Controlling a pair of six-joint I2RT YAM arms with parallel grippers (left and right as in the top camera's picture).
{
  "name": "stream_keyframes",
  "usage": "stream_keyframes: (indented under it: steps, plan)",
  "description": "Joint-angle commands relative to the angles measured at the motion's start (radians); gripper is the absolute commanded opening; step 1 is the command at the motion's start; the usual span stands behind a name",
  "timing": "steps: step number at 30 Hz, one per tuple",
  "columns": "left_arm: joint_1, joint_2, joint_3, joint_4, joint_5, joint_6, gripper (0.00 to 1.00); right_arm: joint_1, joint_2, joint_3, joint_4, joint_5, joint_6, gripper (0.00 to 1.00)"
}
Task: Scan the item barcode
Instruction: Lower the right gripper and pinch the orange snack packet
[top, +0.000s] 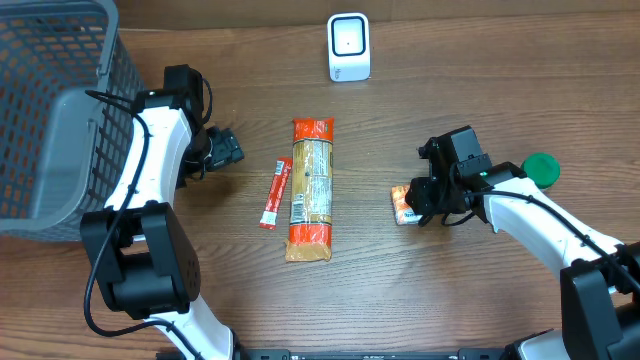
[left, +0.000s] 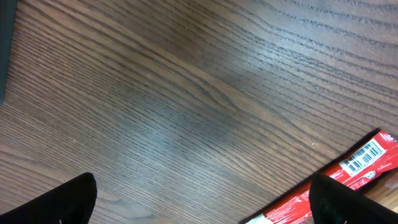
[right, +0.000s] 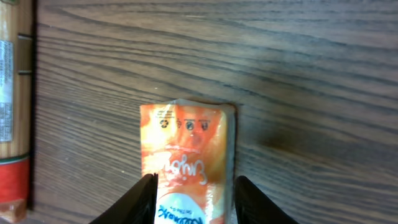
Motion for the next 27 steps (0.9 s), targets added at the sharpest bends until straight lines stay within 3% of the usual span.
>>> stream_keyframes:
  steps: [1, 9, 27]
  plan:
    - [-0.002, -0.017, 0.002, 0.002, -0.005, 0.027, 1.00, 0.005, -0.006, -0.018, 0.009, 0.057, 0.025, 0.39]
    - [-0.002, -0.017, 0.002, 0.002, -0.005, 0.027, 1.00, 0.005, -0.006, -0.018, 0.013, 0.058, 0.025, 0.30]
    - [-0.002, -0.017, 0.002, 0.002, -0.005, 0.027, 1.00, 0.005, -0.006, -0.018, 0.015, 0.054, 0.025, 0.29]
